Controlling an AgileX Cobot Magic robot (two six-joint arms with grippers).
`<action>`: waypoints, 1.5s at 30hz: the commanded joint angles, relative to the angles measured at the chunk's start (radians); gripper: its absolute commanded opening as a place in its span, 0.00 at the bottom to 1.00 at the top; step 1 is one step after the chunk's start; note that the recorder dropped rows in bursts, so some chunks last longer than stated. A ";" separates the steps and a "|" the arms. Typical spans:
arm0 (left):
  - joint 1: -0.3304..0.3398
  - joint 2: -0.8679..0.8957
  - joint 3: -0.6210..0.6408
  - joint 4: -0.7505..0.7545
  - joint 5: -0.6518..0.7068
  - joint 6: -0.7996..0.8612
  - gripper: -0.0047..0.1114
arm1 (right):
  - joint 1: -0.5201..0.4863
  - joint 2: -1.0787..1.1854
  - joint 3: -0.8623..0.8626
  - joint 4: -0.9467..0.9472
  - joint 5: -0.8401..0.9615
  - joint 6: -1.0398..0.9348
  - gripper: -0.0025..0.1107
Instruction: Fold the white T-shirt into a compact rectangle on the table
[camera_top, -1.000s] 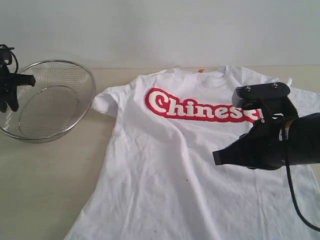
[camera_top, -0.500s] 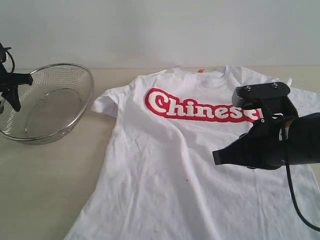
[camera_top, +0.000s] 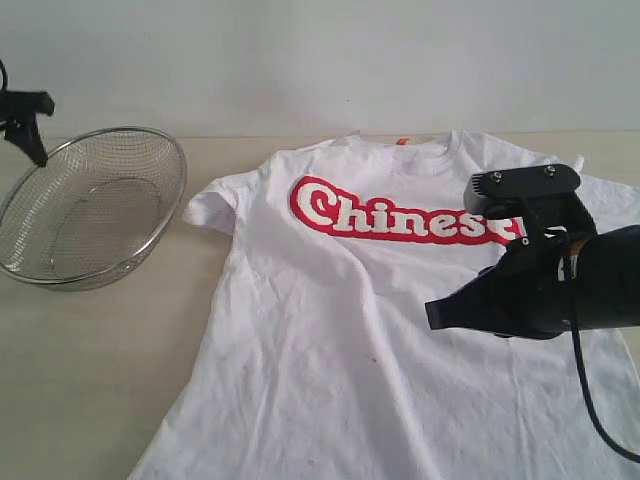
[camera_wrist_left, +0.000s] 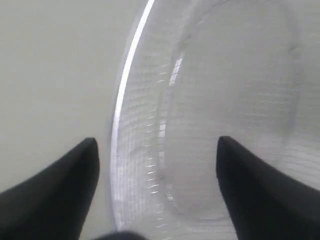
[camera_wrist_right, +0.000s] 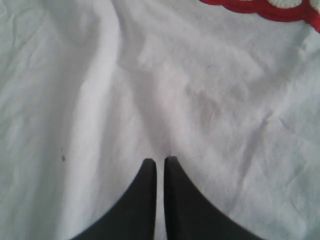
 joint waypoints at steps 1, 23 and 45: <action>-0.054 -0.054 0.002 -0.310 -0.027 0.191 0.52 | -0.005 0.011 0.002 -0.006 -0.017 -0.011 0.02; -0.365 0.042 0.002 -0.401 0.080 0.321 0.11 | -0.009 0.111 0.002 0.003 -0.043 0.000 0.02; -0.574 -0.386 0.831 -0.382 -0.237 0.354 0.08 | 0.032 -0.076 0.058 0.043 0.022 0.103 0.02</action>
